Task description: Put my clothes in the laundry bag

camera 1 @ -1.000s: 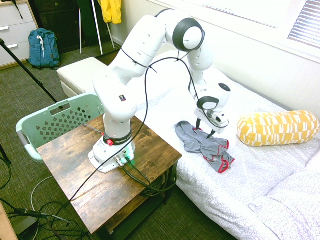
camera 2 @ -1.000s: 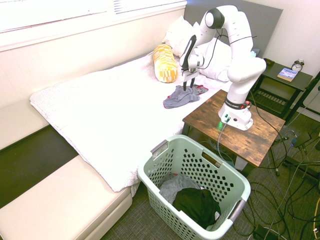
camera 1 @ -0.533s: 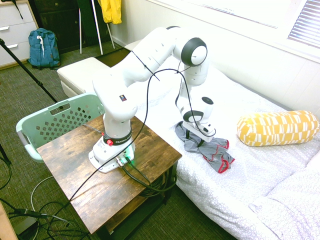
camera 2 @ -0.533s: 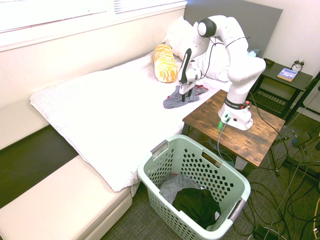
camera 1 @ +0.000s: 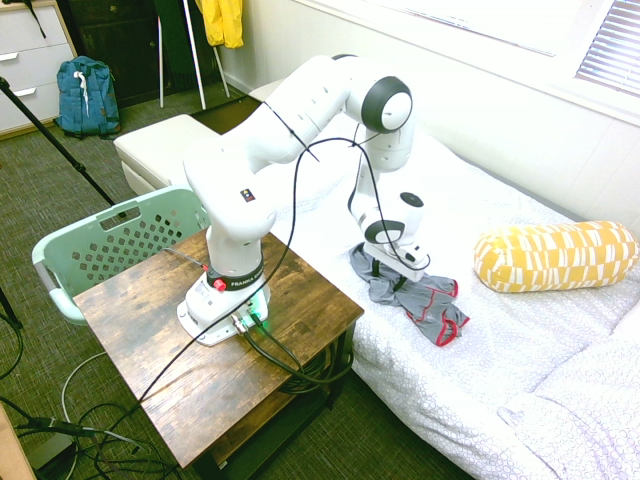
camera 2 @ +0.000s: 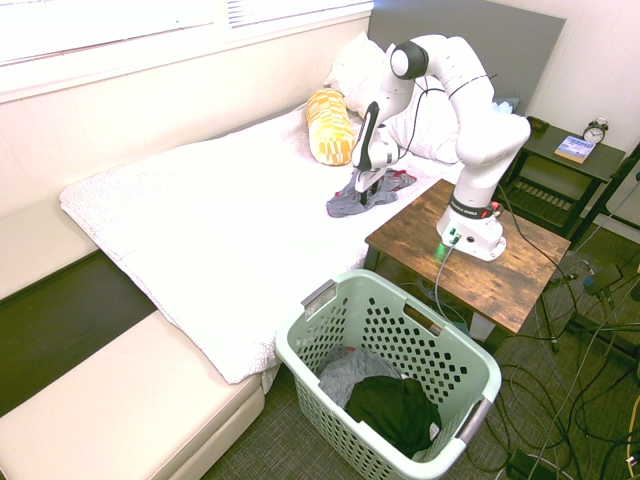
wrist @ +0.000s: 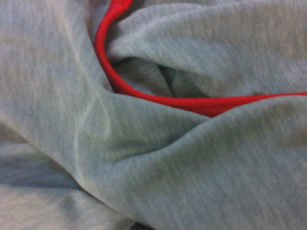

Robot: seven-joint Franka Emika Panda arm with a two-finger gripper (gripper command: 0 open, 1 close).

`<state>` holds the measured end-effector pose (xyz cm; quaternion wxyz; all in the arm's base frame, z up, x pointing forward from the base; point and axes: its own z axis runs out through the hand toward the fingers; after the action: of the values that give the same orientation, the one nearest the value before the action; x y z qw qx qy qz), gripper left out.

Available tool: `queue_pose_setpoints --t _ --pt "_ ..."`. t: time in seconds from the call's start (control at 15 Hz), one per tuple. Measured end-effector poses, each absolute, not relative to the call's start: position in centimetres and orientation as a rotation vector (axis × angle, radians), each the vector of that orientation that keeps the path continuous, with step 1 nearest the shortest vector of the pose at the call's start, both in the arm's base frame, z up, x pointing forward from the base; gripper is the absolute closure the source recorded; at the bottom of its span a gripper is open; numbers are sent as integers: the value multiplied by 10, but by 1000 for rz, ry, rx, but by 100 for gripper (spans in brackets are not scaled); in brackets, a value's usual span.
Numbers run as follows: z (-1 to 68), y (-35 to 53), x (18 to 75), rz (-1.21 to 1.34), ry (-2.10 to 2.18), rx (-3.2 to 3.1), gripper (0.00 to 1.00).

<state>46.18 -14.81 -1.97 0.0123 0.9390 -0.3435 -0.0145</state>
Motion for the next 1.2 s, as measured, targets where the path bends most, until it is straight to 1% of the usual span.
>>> queue_pose_setpoints --t 1.0,1.13,1.2 --pt "-16 -163 473 -70 -1091 2947 100" --pt "2 -164 482 -34 -1092 2955 100" --pt "22 -165 489 -8 -1095 2962 100"
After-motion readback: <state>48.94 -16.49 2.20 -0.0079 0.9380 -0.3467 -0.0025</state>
